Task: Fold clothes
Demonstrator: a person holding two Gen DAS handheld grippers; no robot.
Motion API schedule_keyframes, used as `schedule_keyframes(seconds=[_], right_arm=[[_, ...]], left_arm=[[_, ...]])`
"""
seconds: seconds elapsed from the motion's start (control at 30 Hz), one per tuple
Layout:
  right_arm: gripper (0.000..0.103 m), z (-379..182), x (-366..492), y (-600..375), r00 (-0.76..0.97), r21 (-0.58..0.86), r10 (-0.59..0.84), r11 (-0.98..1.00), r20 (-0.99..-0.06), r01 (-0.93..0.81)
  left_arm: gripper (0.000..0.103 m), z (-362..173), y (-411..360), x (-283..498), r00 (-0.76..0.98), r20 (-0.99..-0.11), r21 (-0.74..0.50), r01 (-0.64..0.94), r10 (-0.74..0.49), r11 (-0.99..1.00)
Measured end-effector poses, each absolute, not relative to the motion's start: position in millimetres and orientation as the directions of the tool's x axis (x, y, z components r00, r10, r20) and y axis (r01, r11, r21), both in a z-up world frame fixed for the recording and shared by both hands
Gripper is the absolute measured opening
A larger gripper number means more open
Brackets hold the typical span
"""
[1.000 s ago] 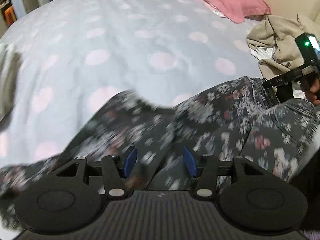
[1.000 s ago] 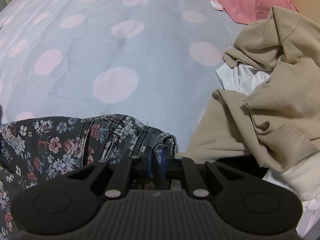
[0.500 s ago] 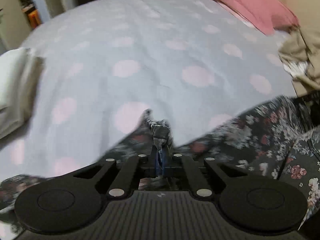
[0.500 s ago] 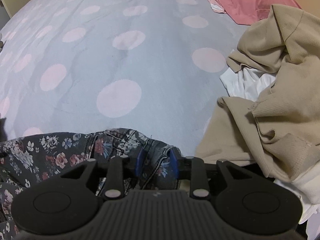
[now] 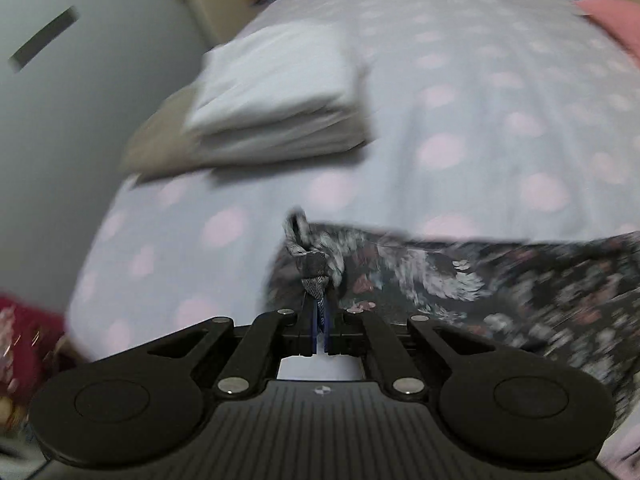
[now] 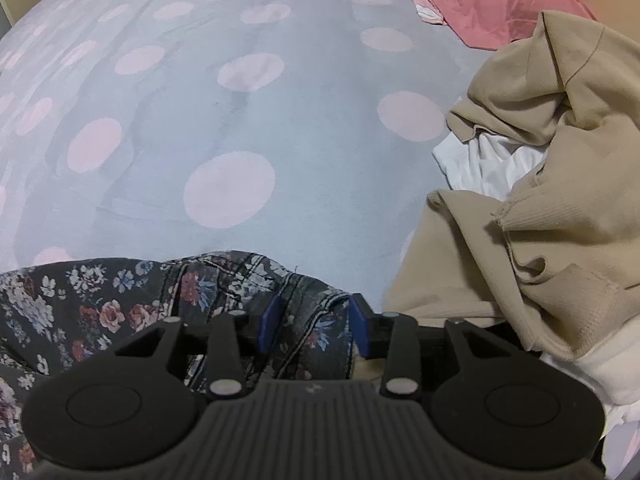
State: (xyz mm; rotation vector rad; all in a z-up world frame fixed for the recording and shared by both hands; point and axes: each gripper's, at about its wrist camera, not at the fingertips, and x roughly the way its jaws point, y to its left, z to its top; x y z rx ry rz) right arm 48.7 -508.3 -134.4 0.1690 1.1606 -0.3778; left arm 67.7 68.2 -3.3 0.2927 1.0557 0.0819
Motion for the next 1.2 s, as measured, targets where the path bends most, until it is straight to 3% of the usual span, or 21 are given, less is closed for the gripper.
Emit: schedule_keyframes(seconds=[0.27, 0.47, 0.83, 0.97, 1.2], right_arm=[[0.044, -134, 44, -511, 0.335, -0.064, -0.21, 0.916, -0.919, 0.397], [0.044, -132, 37, -514, 0.345, -0.046, -0.204, 0.909, -0.916, 0.415], [0.045, -135, 40, -515, 0.344, -0.042, -0.202, 0.907, -0.917, 0.419], [0.045, -137, 42, -514, 0.342, -0.049, -0.204, 0.911, -0.917, 0.41], [0.045, -139, 39, -517, 0.355, -0.036, -0.195, 0.912, -0.914, 0.409]], left_arm=[[0.002, -24, 133, 69, 0.329, -0.873, 0.356, -0.074, 0.36, 0.931], [0.014, -43, 159, 90, 0.21, -0.927, 0.283, -0.148, 0.31, 0.948], [0.032, -23, 172, 140, 0.285, -0.913, 0.254, -0.161, 0.291, 0.954], [0.037, -52, 176, 162, 0.305, -0.933, 0.167, -0.098, 0.189, 0.981], [0.037, -136, 177, 185, 0.223, -0.959, 0.163, -0.065, 0.174, 0.984]])
